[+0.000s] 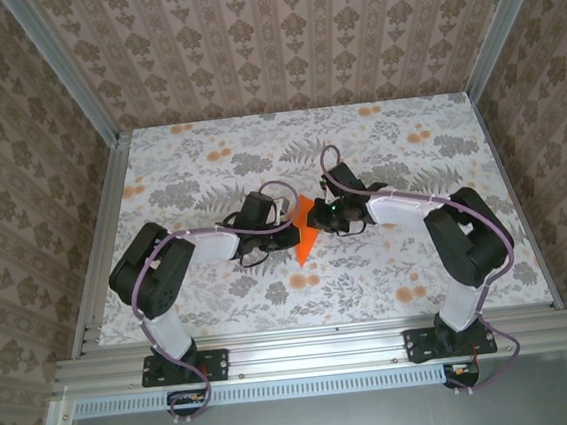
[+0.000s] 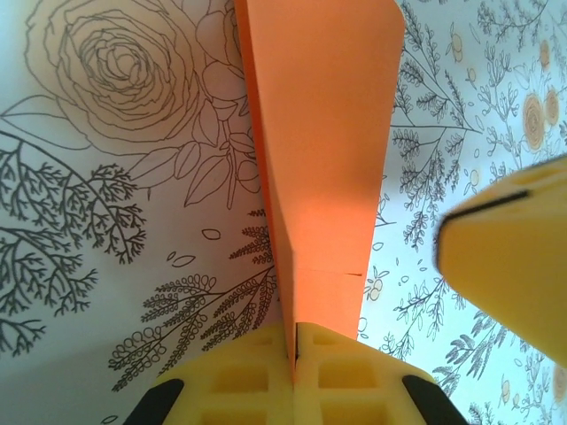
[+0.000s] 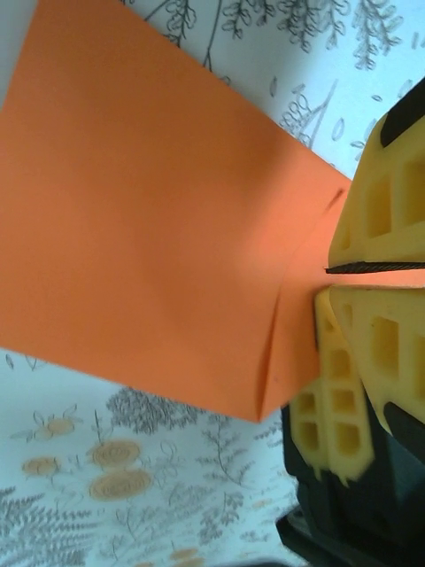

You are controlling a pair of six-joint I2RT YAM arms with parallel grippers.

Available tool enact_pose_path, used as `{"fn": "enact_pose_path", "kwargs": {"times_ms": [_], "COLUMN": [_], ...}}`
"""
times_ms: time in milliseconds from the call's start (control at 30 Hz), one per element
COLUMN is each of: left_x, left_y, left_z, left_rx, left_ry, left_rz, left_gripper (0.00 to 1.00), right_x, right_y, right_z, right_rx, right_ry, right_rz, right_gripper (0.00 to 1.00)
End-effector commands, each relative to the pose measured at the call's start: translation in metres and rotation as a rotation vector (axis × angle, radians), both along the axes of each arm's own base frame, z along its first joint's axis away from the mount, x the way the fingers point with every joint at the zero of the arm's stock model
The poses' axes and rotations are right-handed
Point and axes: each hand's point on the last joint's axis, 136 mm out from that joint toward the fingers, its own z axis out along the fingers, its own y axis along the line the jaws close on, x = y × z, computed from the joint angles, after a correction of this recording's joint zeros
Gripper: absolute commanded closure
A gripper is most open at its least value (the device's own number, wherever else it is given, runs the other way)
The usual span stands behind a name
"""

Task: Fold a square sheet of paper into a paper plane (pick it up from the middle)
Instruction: Rotate the paper at the center of the table, then fold the wing for the fifth time at the center of the table.

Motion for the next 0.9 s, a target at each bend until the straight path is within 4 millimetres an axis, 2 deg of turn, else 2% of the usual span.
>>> {"fn": "enact_pose_path", "kwargs": {"times_ms": [0, 300, 533, 700, 867], "left_x": [-0.001, 0.002, -0.004, -0.014, -0.016], "left_y": [-0.002, -0.007, -0.01, -0.014, -0.006], "left_z": [0.002, 0.002, 0.004, 0.0, -0.002], "left_rx": [0.036, 0.034, -0.003, -0.021, -0.003], "left_ry": [-0.032, -0.039, -0.042, -0.04, -0.07], "left_rz": [-0.057, -0.073, -0.056, -0.021, 0.031], "left_gripper": [0.94, 0.91, 0.74, 0.74, 0.75], "right_x": [-0.002, 0.001, 0.0, -0.004, -0.006], "right_y": [-0.002, -0.007, -0.019, -0.021, -0.023], "right_z": [-0.015, -0.036, -0.055, -0.063, -0.066], "right_rx": [-0.022, -0.034, -0.057, -0.05, -0.059], "right_ry": [0.049, 0.095, 0.152, 0.191, 0.203], "right_rz": [0.021, 0.002, -0.088, -0.136, -0.145], "right_gripper": [0.86, 0.86, 0.85, 0.85, 0.85]}}
